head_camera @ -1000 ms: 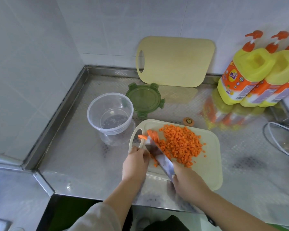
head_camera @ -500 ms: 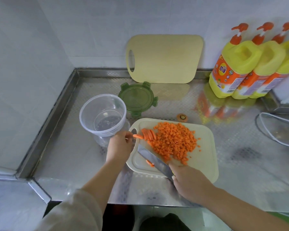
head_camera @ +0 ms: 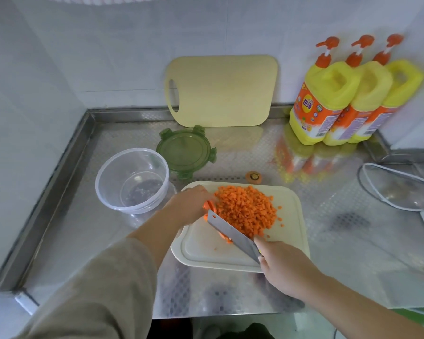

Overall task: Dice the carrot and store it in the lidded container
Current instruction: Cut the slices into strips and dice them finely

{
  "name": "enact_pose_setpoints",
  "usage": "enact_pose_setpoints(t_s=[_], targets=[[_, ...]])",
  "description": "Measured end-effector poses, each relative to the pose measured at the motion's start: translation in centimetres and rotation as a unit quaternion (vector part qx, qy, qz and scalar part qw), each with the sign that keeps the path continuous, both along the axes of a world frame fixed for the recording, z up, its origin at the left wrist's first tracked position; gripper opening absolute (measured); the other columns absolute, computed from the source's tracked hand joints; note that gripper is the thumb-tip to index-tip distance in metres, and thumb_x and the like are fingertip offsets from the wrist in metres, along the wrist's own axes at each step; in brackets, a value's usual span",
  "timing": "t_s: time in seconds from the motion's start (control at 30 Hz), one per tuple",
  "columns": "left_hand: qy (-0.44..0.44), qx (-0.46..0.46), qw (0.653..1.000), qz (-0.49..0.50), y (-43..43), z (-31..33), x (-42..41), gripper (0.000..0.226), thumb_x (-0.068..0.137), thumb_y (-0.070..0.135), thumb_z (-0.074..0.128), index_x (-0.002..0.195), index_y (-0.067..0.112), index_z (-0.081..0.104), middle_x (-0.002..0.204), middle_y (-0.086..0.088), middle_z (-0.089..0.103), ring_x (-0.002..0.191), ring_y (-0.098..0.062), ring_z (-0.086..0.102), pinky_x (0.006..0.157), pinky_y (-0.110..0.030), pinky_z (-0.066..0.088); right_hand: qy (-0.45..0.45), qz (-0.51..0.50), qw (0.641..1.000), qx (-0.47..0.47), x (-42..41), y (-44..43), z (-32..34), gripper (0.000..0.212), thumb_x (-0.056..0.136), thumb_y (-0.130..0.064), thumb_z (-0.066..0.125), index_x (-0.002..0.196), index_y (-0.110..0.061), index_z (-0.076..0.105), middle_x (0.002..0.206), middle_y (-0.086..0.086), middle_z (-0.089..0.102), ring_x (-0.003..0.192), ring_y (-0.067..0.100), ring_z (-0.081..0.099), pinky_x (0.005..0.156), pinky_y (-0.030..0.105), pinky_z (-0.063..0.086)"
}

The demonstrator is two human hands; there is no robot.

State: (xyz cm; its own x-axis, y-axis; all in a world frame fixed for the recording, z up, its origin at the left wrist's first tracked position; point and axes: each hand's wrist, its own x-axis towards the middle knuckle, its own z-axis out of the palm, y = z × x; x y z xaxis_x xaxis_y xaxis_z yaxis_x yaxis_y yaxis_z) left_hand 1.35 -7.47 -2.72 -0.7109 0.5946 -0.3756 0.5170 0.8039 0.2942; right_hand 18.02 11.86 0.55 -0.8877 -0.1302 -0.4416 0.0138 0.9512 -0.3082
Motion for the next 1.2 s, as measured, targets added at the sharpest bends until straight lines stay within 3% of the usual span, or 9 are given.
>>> enact_pose_setpoints(t_s=[0.1,0.3,0.53,0.7,0.8,0.9,0.97,1.13,1.2], targets=[[0.028,-0.015,0.999,-0.034,0.7,0.2,-0.5,0.042,0.09,0.012,0.054,0.125,0.036,0.059,0.123,0.003,0.051,0.112,-0.017,0.053,0.087,-0.03,0.045,-0.006,0.005,1.0,-0.008,-0.1,0.6,0.1,0.01,0.097,-0.022,0.038,0.088,-0.023,0.036,0.075,-0.004,0.048,0.062,0.011,0.042,0.051,0.02,0.027],[0.057,-0.093,0.988,-0.107,1.8,0.4,-1.3,0.037,0.094,0.013,0.045,0.126,0.028,0.059,0.119,-0.001,0.054,0.109,-0.02,0.056,0.083,-0.031,0.044,-0.02,0.007,0.999,-0.029,-0.5,1.4,0.9,0.006,0.097,-0.022,0.038,0.095,-0.019,0.042,0.081,0.0,0.052,0.064,0.013,0.044,0.054,0.021,0.03],[0.15,-0.244,0.904,-0.318,2.5,2.3,-1.5,0.038,0.093,0.0,0.043,0.13,0.01,0.045,0.122,-0.008,0.049,0.096,-0.031,0.06,0.063,-0.035,0.035,-0.028,-0.002,0.999,-0.029,-0.6,2.4,1.2,0.009,0.097,-0.023,0.038,0.088,-0.022,0.037,0.083,0.002,0.055,0.062,0.014,0.043,0.053,0.024,0.029],[0.15,-0.225,0.908,-0.32,2.4,2.8,-1.9,0.036,0.09,0.003,0.051,0.125,0.01,0.047,0.121,-0.005,0.049,0.091,-0.03,0.062,0.064,-0.036,0.043,-0.037,0.02,0.998,-0.039,-0.5,2.4,1.3,0.005,0.097,-0.023,0.037,0.092,-0.021,0.039,0.086,0.004,0.056,0.069,0.018,0.047,0.056,0.023,0.033],[0.113,-0.196,0.932,-0.282,2.3,2.6,-2.1,0.029,0.088,0.008,0.053,0.116,0.015,0.053,0.113,-0.001,0.058,0.086,-0.025,0.063,0.063,-0.032,0.044,-0.04,0.038,0.997,-0.048,-0.6,1.8,1.4,0.008,0.098,-0.024,0.038,0.09,-0.022,0.037,0.087,0.003,0.056,0.076,0.02,0.053,0.062,0.025,0.039],[-0.029,-0.139,0.981,-0.132,2.5,2.8,-2.3,0.021,0.089,0.013,0.054,0.109,0.016,0.059,0.109,0.002,0.066,0.085,-0.02,0.067,0.069,-0.03,0.054,-0.037,0.069,0.996,-0.046,-0.8,1.1,1.0,0.013,0.097,-0.022,0.038,0.085,-0.022,0.033,0.078,0.0,0.048,0.07,0.019,0.046,0.056,0.02,0.029],[-0.091,-0.079,0.991,-0.058,2.6,2.8,-2.4,0.015,0.093,0.017,0.052,0.103,0.017,0.062,0.108,0.009,0.069,0.076,-0.012,0.07,0.065,-0.029,0.058,-0.036,0.083,0.995,-0.046,-1.0,0.5,0.6,0.014,0.097,-0.021,0.038,0.085,-0.022,0.032,0.074,-0.002,0.044,0.068,0.018,0.045,0.055,0.021,0.028],[-0.215,0.004,0.97,0.11,2.6,2.6,-2.2,0.021,0.095,0.012,0.04,0.095,0.018,0.061,0.092,0.012,0.069,0.076,-0.01,0.068,0.058,-0.02,0.051,-0.024,0.085,0.995,-0.043,-1.4,-0.2,0.1,0.014,0.097,-0.02,0.039,0.084,-0.023,0.034,0.071,-0.004,0.043,0.062,0.015,0.043,0.052,0.022,0.028],[-0.266,0.069,0.922,0.274,2.7,2.1,-2.3,0.015,0.093,0.016,0.048,0.094,0.013,0.063,0.088,0.002,0.071,0.072,-0.014,0.068,0.059,-0.023,0.054,-0.021,0.079,0.996,-0.042,-1.5,-0.1,0.1,0.012,0.097,-0.02,0.039,0.086,-0.022,0.035,0.071,-0.004,0.044,0.061,0.014,0.043,0.051,0.022,0.028]])
